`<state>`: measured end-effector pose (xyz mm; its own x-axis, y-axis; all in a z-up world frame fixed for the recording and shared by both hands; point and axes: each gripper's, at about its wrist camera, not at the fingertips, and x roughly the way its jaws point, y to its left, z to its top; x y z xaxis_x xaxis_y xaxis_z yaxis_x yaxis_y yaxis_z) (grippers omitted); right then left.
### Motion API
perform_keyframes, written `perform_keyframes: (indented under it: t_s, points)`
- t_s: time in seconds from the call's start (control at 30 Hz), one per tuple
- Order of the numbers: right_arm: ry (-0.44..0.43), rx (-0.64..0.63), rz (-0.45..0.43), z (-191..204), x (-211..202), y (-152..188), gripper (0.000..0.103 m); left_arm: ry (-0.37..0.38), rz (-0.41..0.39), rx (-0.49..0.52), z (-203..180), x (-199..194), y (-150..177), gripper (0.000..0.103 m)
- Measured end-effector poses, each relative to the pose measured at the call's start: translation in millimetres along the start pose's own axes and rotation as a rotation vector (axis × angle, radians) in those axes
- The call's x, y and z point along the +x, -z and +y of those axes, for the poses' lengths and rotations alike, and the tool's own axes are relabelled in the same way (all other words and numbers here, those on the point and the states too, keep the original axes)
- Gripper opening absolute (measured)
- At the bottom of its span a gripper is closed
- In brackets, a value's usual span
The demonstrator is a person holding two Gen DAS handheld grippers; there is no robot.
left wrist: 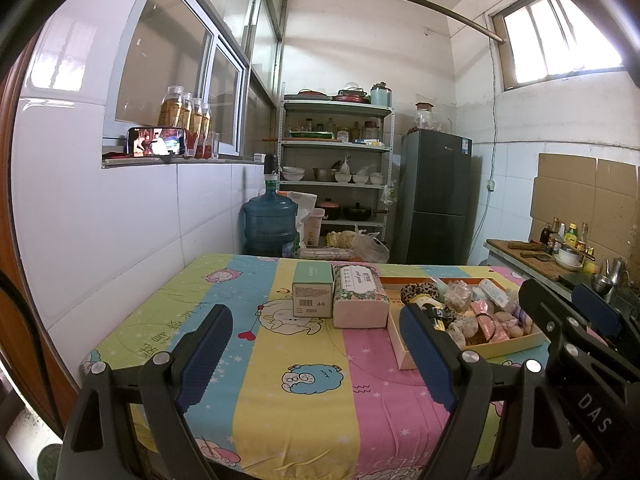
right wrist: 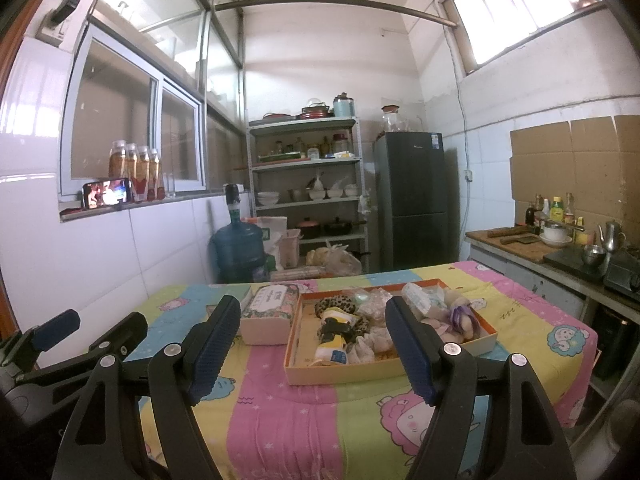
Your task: Organize soft objects
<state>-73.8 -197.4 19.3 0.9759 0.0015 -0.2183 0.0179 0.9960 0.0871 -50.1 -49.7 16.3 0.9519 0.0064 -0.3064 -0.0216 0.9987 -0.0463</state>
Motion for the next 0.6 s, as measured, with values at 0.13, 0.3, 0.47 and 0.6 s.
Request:
perform_keyframes:
  t_s: [0.13, 0.3, 0.47, 0.6]
  points:
    - [0.0, 0.0, 0.001, 0.1, 0.0, 0.0, 0.076, 0.0, 0.001, 0.0, 0.1, 0.1, 0.0, 0.085]
    - [-0.007, 0.002, 0.002, 0.0, 0.7, -1.2, 0.076, -0.002, 0.006, -0.002, 0.5, 0.9, 0.2, 0.085]
    - [-0.014, 0.005, 0.005, -0.1, 1.3, -3.0, 0.076, -0.014, 0.007, -0.012, 4.3, 2.7, 0.5, 0.085]
    - [-0.012, 0.003, 0.005, 0.4, 1.2, -2.6, 0.076, -0.002, -0.001, -0.016, 6.6, 2.6, 2.3, 0.085]
